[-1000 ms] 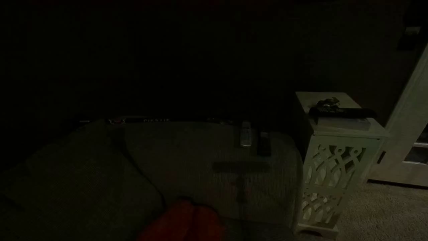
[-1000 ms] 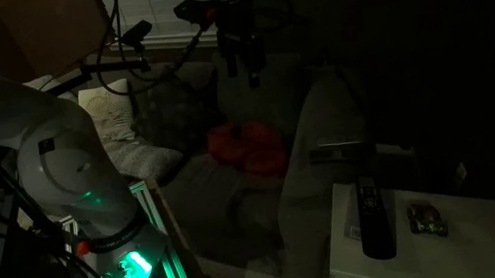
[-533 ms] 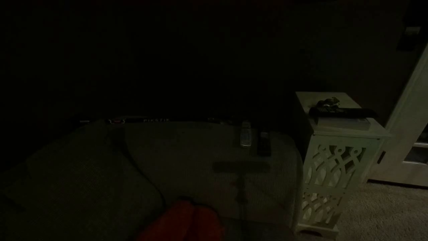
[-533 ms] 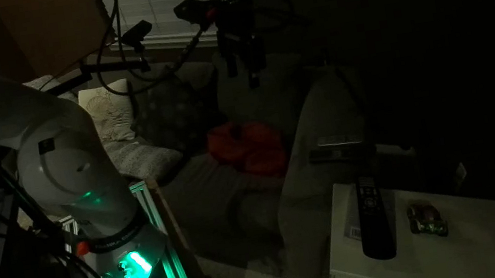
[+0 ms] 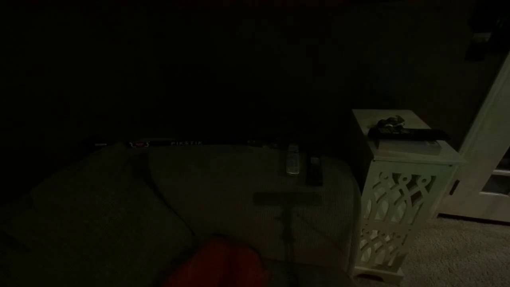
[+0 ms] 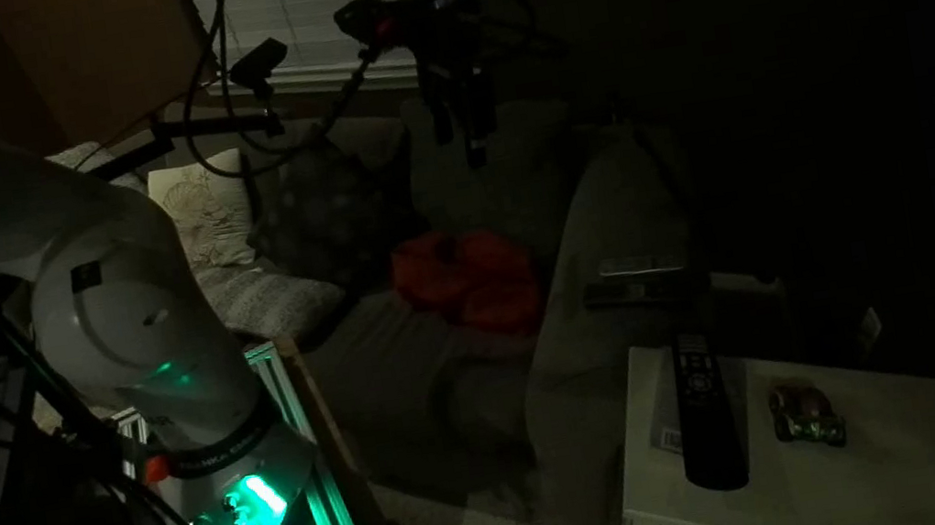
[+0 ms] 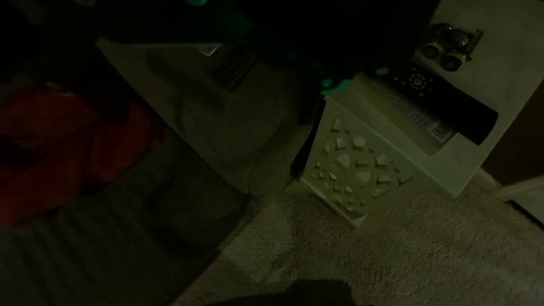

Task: Put the remote controller on the side table

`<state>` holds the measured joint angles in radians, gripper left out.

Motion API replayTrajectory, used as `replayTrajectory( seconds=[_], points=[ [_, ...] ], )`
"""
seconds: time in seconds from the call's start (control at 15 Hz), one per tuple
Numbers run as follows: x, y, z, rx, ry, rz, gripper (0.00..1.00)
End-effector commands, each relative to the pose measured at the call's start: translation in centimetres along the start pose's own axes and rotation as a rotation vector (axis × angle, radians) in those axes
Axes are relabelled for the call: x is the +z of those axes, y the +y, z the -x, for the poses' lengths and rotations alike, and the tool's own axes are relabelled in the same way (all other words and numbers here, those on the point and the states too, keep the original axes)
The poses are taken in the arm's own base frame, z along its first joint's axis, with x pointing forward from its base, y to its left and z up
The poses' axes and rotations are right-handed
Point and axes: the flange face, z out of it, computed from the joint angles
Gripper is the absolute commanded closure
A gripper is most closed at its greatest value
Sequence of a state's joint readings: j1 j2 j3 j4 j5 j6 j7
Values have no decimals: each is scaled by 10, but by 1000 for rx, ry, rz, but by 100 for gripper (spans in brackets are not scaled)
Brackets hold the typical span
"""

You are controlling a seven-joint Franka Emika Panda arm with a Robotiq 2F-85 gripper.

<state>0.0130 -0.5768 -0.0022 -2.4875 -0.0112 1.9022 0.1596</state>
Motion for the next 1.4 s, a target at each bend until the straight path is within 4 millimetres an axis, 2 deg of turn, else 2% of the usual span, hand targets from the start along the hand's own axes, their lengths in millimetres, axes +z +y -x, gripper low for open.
replayTrajectory(
  seconds=[0.0,0.2,0.33,0.47,0.6,0.73,0.87,0.93,1.07,1.2,1.27,1.33],
  points=[
    [10,-27,-30,193,-26,-48,0],
    [27,-60,-56,343,19,-110,0],
    [47,-81,-81,433,90,-137,0],
    [72,-95,-106,515,176,-149,0],
    [105,-105,-132,525,238,-121,0],
    [139,-101,-154,542,267,-53,0],
    [161,-81,-173,595,265,75,0],
    [188,-79,-189,630,262,131,0],
    [217,-75,-207,719,205,198,0],
    [247,-82,-222,779,107,213,0],
    [256,-87,-226,776,37,236,0],
    [239,-71,-205,750,115,207,0]
  ],
)
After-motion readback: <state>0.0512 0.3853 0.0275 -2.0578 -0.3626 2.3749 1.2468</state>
